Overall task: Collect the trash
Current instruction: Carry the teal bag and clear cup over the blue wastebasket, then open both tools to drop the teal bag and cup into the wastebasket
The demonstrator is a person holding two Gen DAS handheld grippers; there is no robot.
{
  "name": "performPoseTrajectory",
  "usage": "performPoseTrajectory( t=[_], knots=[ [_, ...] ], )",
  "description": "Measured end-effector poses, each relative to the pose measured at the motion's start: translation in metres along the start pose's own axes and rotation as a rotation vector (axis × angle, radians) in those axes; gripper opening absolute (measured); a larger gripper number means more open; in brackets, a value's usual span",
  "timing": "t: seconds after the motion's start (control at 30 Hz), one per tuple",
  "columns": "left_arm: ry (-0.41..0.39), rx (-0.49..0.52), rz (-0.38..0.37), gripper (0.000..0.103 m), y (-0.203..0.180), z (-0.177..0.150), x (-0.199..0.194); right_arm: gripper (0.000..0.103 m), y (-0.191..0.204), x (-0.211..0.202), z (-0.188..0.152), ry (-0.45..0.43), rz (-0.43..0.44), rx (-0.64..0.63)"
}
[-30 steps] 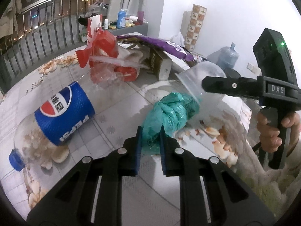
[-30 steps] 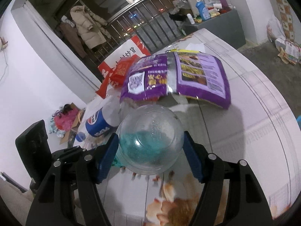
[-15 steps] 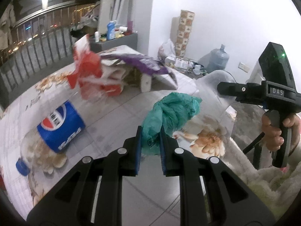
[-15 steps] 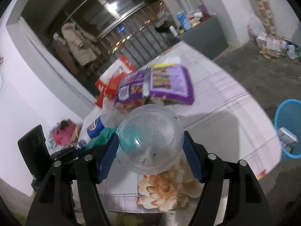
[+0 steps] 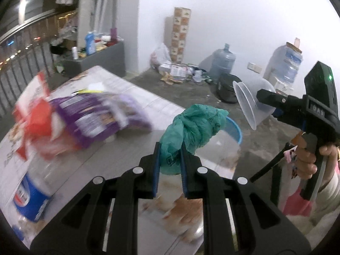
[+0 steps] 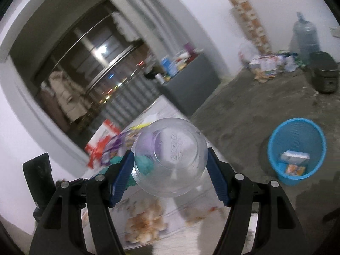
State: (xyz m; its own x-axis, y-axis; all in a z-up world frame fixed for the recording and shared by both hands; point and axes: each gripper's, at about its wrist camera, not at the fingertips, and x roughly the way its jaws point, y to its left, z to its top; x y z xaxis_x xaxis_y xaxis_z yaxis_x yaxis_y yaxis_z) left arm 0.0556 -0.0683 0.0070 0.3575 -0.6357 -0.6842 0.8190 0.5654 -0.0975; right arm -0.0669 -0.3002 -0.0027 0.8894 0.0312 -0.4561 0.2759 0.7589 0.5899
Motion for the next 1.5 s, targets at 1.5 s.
performPoseTrajectory(
  t=[1.5],
  knots=[
    [0.339, 0.109, -0.117, 0.049, -0.146, 0.122, 0.291, 0.082, -0.288, 0.029, 0.04, 0.002, -0.476, 0.529]
  ],
)
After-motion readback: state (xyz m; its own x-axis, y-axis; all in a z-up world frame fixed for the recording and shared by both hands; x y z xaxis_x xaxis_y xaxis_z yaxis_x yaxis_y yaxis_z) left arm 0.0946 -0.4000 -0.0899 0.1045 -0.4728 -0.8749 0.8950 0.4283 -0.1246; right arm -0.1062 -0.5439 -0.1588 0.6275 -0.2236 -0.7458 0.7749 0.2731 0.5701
